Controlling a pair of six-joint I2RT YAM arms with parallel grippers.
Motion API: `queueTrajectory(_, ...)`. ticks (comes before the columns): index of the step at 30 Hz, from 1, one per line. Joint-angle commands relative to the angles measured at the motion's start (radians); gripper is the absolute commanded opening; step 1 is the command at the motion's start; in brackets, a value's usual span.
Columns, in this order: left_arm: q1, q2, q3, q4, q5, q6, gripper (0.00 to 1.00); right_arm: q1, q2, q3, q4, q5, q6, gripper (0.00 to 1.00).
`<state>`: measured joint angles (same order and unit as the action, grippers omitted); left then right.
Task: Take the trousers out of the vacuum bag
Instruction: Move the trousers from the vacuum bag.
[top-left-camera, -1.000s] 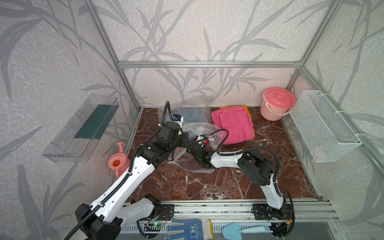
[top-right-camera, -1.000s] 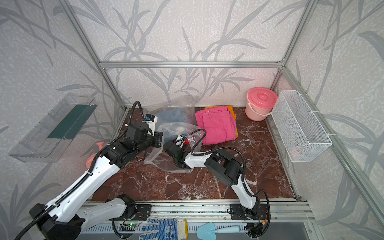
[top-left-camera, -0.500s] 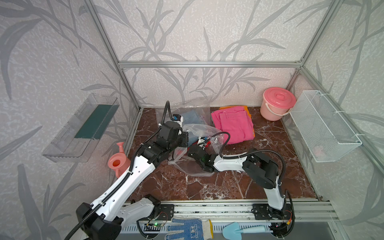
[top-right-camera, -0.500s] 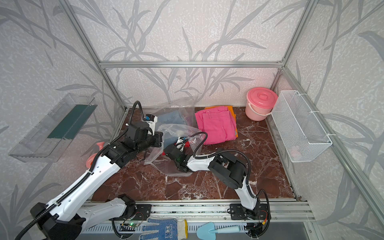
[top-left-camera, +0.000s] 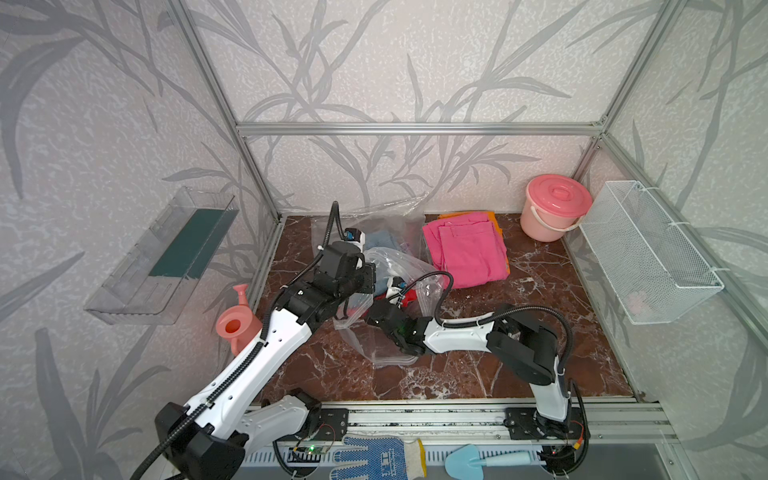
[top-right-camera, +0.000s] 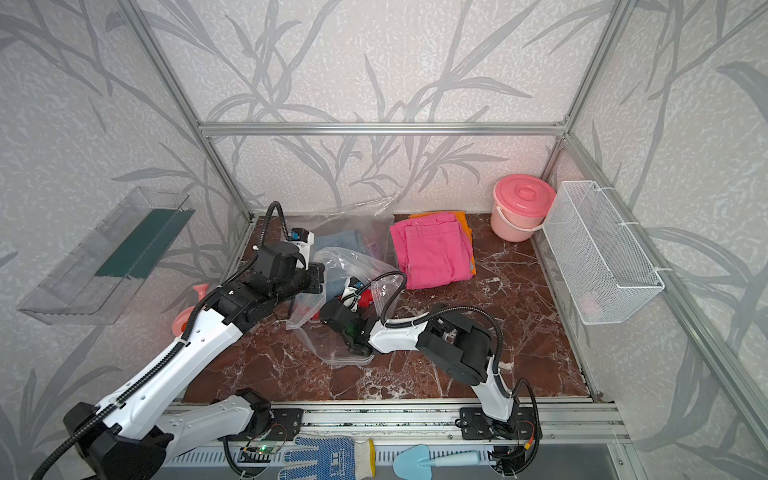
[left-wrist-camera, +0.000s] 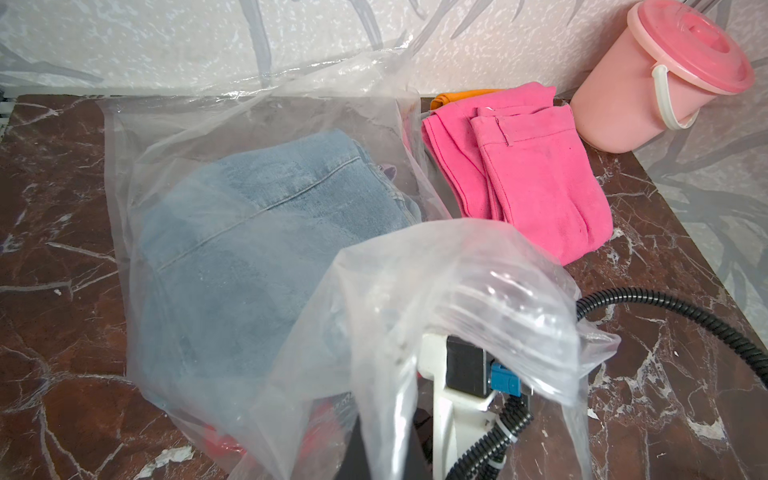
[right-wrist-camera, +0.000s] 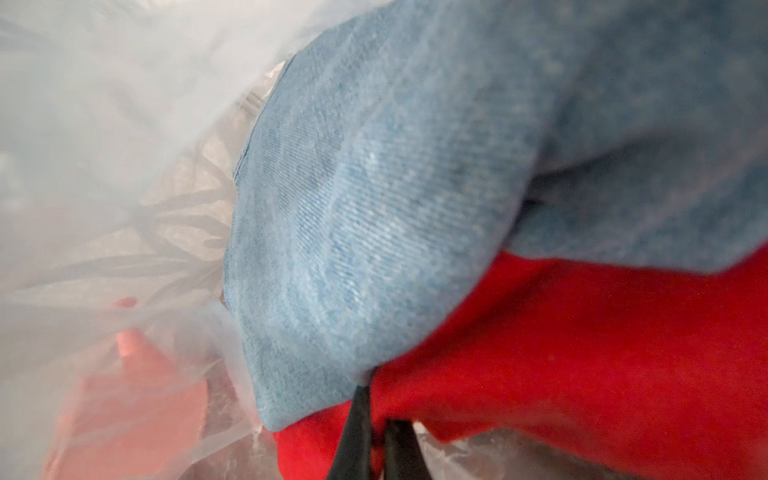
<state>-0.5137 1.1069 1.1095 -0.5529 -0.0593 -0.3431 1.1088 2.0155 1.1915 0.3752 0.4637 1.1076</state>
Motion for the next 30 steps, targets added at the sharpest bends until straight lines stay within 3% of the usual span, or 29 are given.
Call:
queueTrajectory(1, 0.007, -0.002, -0.013, -0.004, -0.014, 0.002, 0.0, -0.026, -0.139, -0.042, 0.085, 0.033, -0.048, 0.02)
queueTrajectory(10, 0.015, 0.014, -0.013, -0.004, -0.01, -0.005, 0.0, 0.1, -0.075, -0.008, 0.067, -0.03, 0.005, 0.02)
queueTrajectory(14, 0.017, 0.017, -0.013, -0.005, -0.018, -0.004, 0.0, 0.096, -0.061, -0.007, 0.076, -0.029, 0.011, 0.02)
queueTrajectory(21, 0.018, 0.037, -0.022, -0.008, -0.043, -0.003, 0.0, 0.0, -0.187, -0.11, 0.096, -0.015, -0.052, 0.02)
queueTrajectory(26, 0.021, 0.066, -0.016, 0.002, -0.071, -0.008, 0.0, 0.074, -0.205, -0.109, 0.096, -0.038, -0.065, 0.02)
queueTrajectory(30, 0.024, 0.101, 0.0, 0.003, -0.081, -0.012, 0.0, 0.117, -0.145, -0.095, 0.107, -0.075, 0.002, 0.02)
